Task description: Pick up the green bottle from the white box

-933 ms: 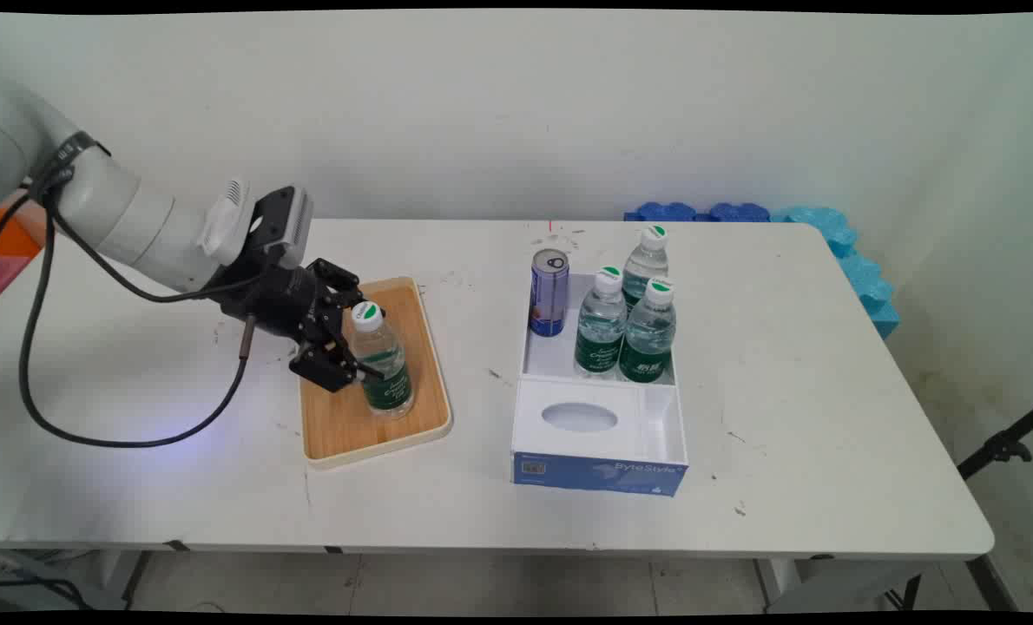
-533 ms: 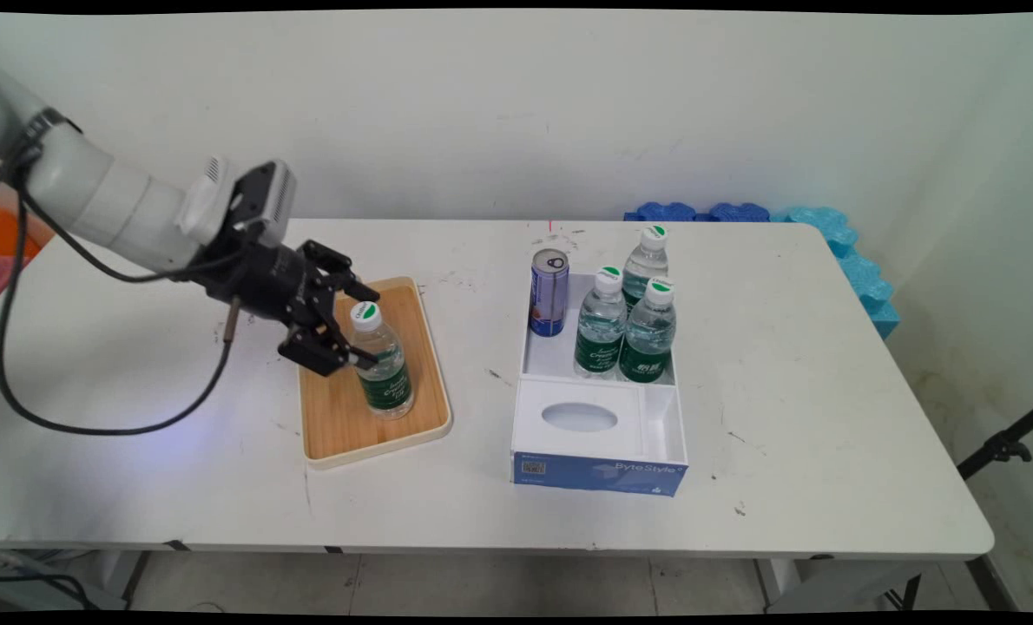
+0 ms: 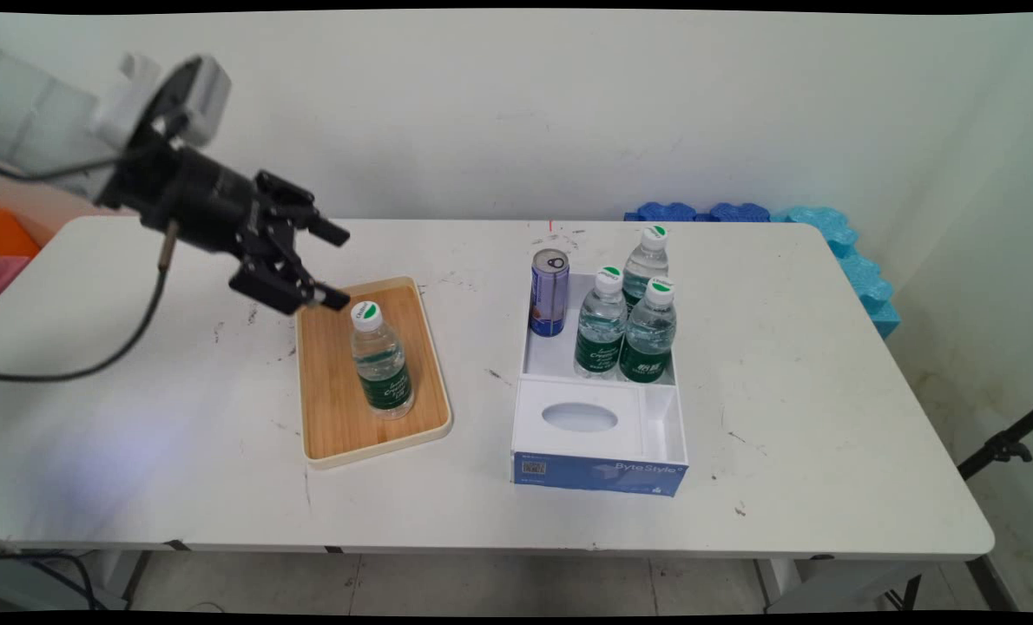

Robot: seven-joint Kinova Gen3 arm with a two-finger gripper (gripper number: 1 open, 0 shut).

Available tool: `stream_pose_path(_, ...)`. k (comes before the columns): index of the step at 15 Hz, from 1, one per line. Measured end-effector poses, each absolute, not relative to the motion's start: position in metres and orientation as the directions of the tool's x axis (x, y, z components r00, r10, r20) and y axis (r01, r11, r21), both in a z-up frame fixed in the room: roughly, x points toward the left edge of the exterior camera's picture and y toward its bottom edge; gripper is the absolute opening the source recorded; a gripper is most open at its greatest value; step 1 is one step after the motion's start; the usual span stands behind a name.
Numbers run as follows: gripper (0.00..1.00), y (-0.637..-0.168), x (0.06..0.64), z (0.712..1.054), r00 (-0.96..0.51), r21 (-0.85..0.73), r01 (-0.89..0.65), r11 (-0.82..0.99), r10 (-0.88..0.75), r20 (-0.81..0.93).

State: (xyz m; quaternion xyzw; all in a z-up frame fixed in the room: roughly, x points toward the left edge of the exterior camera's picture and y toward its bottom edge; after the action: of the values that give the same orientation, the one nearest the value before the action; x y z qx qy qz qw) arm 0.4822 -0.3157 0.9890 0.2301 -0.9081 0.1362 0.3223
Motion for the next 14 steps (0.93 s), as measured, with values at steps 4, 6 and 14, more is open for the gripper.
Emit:
stream_pose_path(4,1.00,-0.320,0.464,1.030,-0.638,-0.080,-0.541,0.837,-0.346,0.688)
stream_pose_path(6,1.00,-0.327,0.449,1.044,-0.617,-0.077,-0.559,0.826,-0.351,0.705)
stream_pose_path(14,1.00,-0.385,0.378,1.054,-0.560,-0.074,-0.625,0.777,-0.381,0.736)
